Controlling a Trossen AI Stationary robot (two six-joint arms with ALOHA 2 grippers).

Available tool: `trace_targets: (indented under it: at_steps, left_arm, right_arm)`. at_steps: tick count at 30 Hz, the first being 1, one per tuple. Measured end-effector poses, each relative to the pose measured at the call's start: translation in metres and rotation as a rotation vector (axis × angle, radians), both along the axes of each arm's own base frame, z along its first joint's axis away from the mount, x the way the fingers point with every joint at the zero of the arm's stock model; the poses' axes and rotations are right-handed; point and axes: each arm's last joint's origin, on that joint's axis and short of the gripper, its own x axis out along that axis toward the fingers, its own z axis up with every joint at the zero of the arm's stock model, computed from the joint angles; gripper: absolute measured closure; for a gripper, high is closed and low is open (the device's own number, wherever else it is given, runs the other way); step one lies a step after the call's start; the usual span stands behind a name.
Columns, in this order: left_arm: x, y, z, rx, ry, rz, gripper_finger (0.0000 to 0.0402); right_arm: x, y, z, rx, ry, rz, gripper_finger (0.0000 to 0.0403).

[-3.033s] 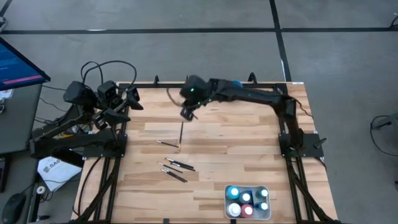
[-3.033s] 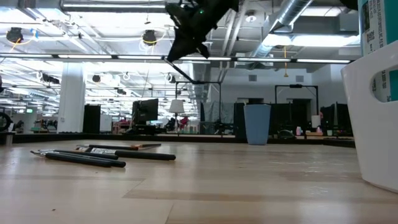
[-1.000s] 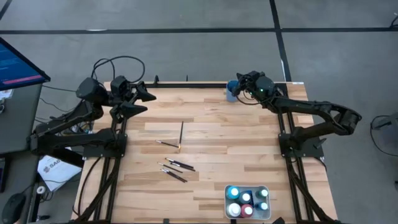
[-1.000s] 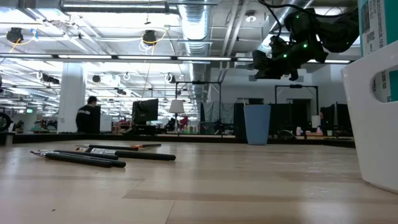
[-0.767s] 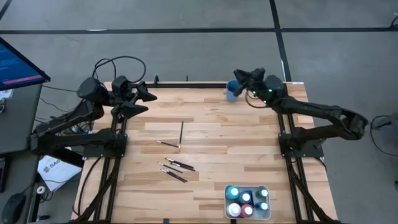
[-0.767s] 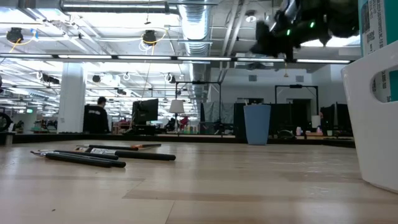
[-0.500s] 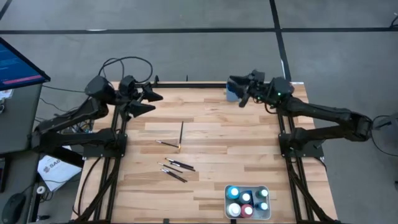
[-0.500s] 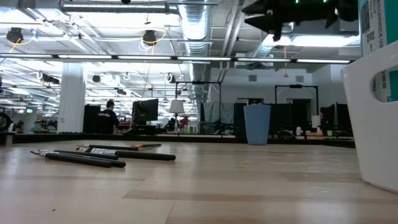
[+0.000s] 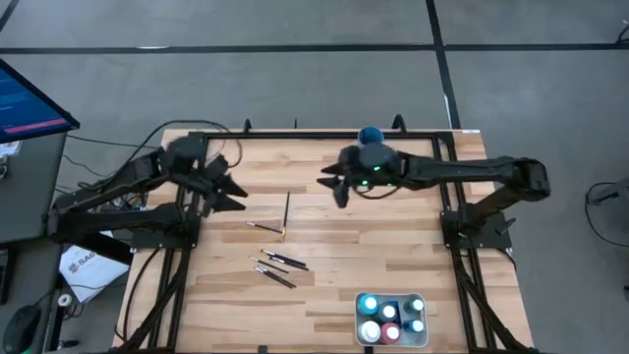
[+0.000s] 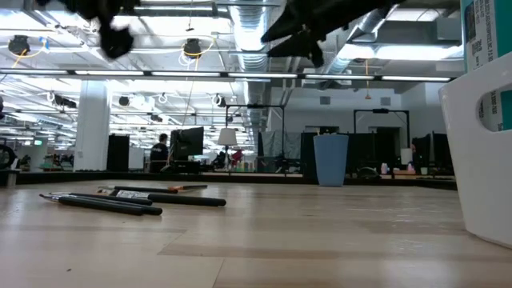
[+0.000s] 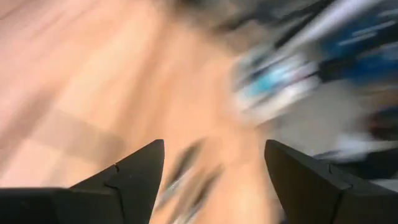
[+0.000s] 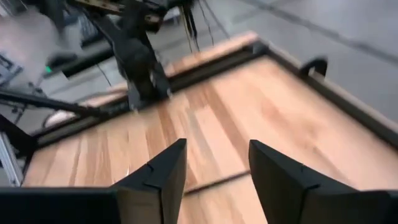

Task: Pick & Place Paint Supplies
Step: Put the orange paintbrush into the blue cup

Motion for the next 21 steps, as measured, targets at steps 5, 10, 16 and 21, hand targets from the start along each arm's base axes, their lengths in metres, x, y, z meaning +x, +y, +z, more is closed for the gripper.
trace_targets:
  at_steps: [5, 10, 16, 21]
  left_arm:
    - [-0.017, -0.006, -0.026, 0.206, 0.381, 0.101, 0.0133]
    - [-0.012, -0.014, -0.027, 0.322, 0.390, 0.009, 0.0133]
    - [0.000, -0.017, -0.050, 0.350, 0.474, -0.050, 0.0133]
    - [0.011, -0.018, -0.057, 0.341, 0.534, -0.089, 0.0133]
  right_arm:
    - [0.025, 0.008, -0.019, 0.022, 0.131, 0.037, 0.0253]
    - [0.046, 0.014, -0.040, 0.028, 0.186, 0.061, 0.0261]
    - [0.064, 0.018, -0.060, 0.043, 0.240, 0.101, 0.0264]
    - [0.079, 0.027, -0.068, -0.053, 0.282, 0.205, 0.0259]
